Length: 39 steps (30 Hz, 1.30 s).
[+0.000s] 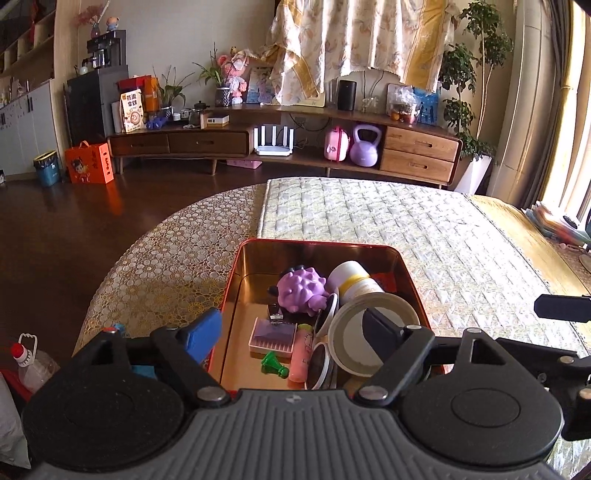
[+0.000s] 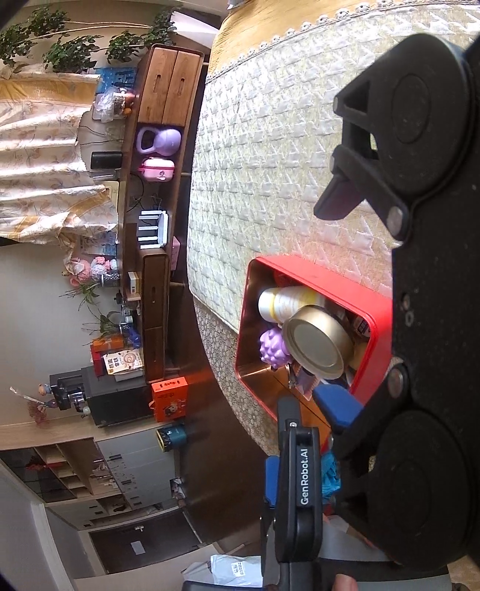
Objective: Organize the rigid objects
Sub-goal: 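Open the left gripper to release the nail clipper into the tin, then withdraw both open grippers up and away from the filled tin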
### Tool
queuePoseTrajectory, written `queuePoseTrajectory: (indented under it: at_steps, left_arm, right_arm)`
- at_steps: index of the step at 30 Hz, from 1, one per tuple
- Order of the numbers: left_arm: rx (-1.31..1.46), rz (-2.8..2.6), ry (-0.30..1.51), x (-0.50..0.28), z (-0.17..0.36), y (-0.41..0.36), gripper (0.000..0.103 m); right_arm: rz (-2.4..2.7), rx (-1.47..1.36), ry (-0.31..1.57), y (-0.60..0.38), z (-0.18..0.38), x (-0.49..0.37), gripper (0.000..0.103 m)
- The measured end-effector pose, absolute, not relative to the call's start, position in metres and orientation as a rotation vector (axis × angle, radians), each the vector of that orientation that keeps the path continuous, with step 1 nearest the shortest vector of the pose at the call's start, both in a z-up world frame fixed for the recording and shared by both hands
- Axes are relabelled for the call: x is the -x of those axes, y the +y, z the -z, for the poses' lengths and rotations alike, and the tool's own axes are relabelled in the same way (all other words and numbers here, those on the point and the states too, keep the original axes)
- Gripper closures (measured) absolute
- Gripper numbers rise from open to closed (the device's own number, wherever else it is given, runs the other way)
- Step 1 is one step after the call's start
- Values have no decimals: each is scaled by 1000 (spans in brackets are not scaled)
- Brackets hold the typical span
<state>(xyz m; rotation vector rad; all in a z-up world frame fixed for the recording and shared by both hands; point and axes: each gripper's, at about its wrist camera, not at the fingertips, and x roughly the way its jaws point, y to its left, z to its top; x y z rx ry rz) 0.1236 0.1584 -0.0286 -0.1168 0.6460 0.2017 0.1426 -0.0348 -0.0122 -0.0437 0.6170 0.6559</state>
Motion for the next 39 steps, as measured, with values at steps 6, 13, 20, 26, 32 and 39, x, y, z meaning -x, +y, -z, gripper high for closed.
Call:
queuePoseTrajectory:
  at_steps: [6, 13, 20, 26, 32, 39]
  left_arm:
    - [129, -185, 629, -106, 21, 148, 19]
    - [127, -171, 602, -87, 11, 133, 17]
    - [133, -156, 586, -73, 5, 122, 0]
    - [98, -220, 590, -63, 3, 114, 0]
    - [78, -238, 580, -50, -2, 103, 0]
    - [100, -214, 589, -41, -6, 90, 0]
  right_arm:
    - [-669, 14, 582, -53, 5, -128, 0]
    - [-661, 23, 527, -68, -1, -110, 0]
    - [-638, -7, 507, -85, -5, -100, 0]
    - [-610, -43, 521, -101, -2, -90, 0]
    - [-603, -67, 546, -114, 3, -83, 0]
    - [-593, -54, 555, -116, 5, -74, 0]
